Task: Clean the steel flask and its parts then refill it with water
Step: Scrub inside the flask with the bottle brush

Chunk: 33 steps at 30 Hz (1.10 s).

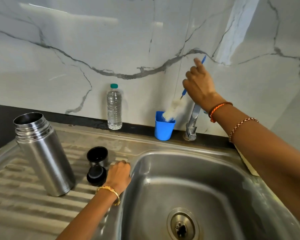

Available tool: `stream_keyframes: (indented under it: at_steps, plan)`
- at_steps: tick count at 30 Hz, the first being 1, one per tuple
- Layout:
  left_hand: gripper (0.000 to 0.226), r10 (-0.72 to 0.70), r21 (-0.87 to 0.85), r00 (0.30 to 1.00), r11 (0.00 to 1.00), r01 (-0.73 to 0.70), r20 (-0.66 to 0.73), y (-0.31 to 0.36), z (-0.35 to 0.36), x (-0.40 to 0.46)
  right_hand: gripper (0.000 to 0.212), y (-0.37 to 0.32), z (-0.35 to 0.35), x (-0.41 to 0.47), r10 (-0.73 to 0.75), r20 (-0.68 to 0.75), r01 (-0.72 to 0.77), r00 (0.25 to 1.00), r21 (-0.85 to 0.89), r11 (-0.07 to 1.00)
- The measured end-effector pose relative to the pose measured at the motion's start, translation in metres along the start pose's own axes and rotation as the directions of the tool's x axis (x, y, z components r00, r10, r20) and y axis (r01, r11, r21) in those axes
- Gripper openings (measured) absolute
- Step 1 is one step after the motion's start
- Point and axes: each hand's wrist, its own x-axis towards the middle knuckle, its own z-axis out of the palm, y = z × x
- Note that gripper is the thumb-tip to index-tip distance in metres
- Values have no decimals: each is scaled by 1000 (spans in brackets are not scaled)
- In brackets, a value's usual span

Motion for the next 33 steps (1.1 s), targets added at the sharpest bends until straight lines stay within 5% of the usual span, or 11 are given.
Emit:
stream_keyframes:
  at_steps: [9, 17, 20, 23, 26, 30, 33]
  plan:
    - [29, 12, 18, 1000, 1000, -12, -12, -2, 5, -4, 19, 3, -6, 17, -147, -8, 147, 989, -64, 987]
    - [29, 51, -24, 998, 998, -52, -25, -10, 7, 0, 13, 71, -27, -25, 162, -125, -160, 979, 30, 987]
    - [33, 54, -94, 999, 994, -54, -7, -14, 4, 2, 13, 87, -38, -71, 394, -137, -358, 909, 228, 905]
    - [38, 92, -83, 996, 992, -91, 12, -14, -1, 0, 21, 84, -45, -127, 668, 28, -563, 743, 567, 602]
    - [40, 128, -110, 990, 987, -121, 65, -17, -2, -6, 25, 55, -53, -182, 777, 294, -672, 557, 709, 214]
    - [36, 166, -257, 981, 957, -134, 105, -23, -3, -12, 31, -24, -45, -233, 553, 767, -690, 326, 593, -415]
    - [23, 205, -401, 978, 899, -176, 30, -24, -9, -23, 22, -81, -60, -253, 283, 926, -492, 250, 373, -786]
